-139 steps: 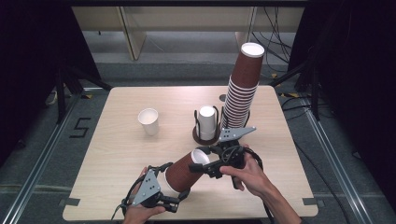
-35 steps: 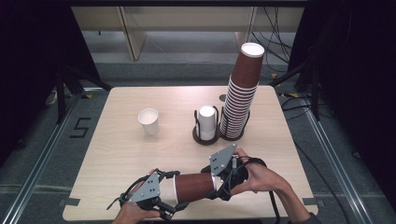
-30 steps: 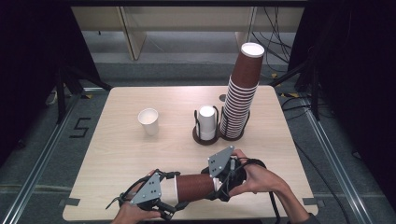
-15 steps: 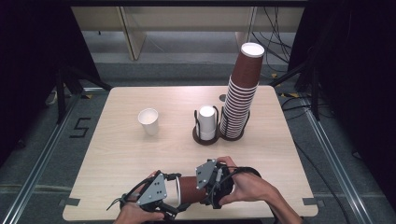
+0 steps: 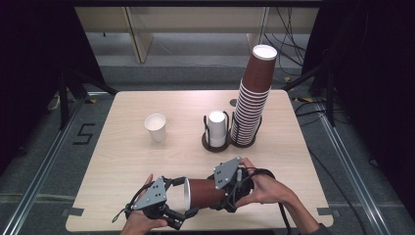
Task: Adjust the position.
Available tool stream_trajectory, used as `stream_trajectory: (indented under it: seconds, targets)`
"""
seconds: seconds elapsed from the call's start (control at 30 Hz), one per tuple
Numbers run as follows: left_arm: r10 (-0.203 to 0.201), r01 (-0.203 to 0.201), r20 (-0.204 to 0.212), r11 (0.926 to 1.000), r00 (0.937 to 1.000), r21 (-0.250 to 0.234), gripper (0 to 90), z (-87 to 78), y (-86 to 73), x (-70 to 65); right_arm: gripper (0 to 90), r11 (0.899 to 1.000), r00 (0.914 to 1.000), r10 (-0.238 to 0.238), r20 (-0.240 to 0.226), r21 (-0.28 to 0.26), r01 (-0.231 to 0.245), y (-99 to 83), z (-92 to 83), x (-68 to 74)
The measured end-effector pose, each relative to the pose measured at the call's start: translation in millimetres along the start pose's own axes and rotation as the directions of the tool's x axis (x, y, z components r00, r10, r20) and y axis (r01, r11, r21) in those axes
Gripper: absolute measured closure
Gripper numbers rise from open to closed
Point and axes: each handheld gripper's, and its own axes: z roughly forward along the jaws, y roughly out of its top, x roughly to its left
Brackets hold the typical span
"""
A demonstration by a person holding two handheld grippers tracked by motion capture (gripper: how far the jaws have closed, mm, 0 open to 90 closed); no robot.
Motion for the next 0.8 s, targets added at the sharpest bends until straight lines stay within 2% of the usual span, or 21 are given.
stream_trajectory:
  seconds: [0.03,0.07,0.23,0.33,0.43,0.53,0.57,0.6,0.73,0.77,0.8]
  targets:
    - [-0.033,0.033,0.017,0.9989,0.9993,-0.031,5.2,1.7,-1.8,1.1,21.5,1.000,1.0000,0.005,0.001,-0.011,-0.005,-0.6,-2.3,-0.6]
    - [-0.033,0.033,0.006,0.9992,0.9994,-0.021,5.1,0.6,-1.5,0.6,21.5,0.999,0.9996,0.027,-0.001,-0.019,-0.027,-0.2,-3.3,1.0]
    - [-0.030,0.030,0.003,0.9988,0.9996,-0.038,4.8,0.5,-1.3,-0.5,21.5,0.998,0.9990,0.042,-0.018,-0.052,-0.042,-1.0,-4.0,0.0]
    - [-0.041,0.042,0.004,0.9974,0.9991,-0.058,5.4,0.3,-0.9,-1.0,21.4,0.996,0.9981,0.054,-0.032,-0.068,-0.056,-0.4,-3.2,0.7]
    - [-0.015,0.015,0.005,0.9990,0.9999,-0.043,7.9,-1.4,0.2,0.9,21.6,0.995,0.9965,0.074,-0.039,-0.068,-0.077,-1.4,-1.9,0.7]
    - [0.005,-0.005,0.001,0.9995,1.0000,-0.031,9.1,-0.3,-0.4,0.1,21.6,0.997,0.9982,0.056,-0.021,-0.045,-0.057,-2.4,1.7,-0.9]
    - [0.018,-0.018,-0.012,0.9998,0.9998,-0.002,9.4,-0.6,-0.2,0.1,20.8,0.996,0.9956,0.086,-0.038,-0.033,-0.087,-3.0,5.6,0.3]
    - [0.014,-0.014,-0.014,0.9999,0.9998,0.001,9.5,-0.4,-0.1,0.4,20.4,0.997,0.9975,0.068,-0.020,-0.023,-0.069,-4.0,6.3,-1.8]
    - [0.016,-0.016,-0.031,0.9996,0.9994,0.022,9.7,-2.6,1.9,1.4,15.9,0.995,0.9950,0.097,0.022,0.000,-0.097,-1.9,4.6,0.0]
    - [0.019,-0.019,-0.027,0.9997,0.9994,0.015,9.7,-2.3,2.3,1.9,15.9,0.995,0.9949,0.096,0.034,0.008,-0.096,-1.3,3.4,0.5]
    - [0.026,-0.025,-0.037,0.9991,0.9990,0.034,9.8,-3.8,3.7,1.7,16.2,0.997,0.9958,0.080,0.046,0.005,-0.080,-1.2,3.2,-0.5]
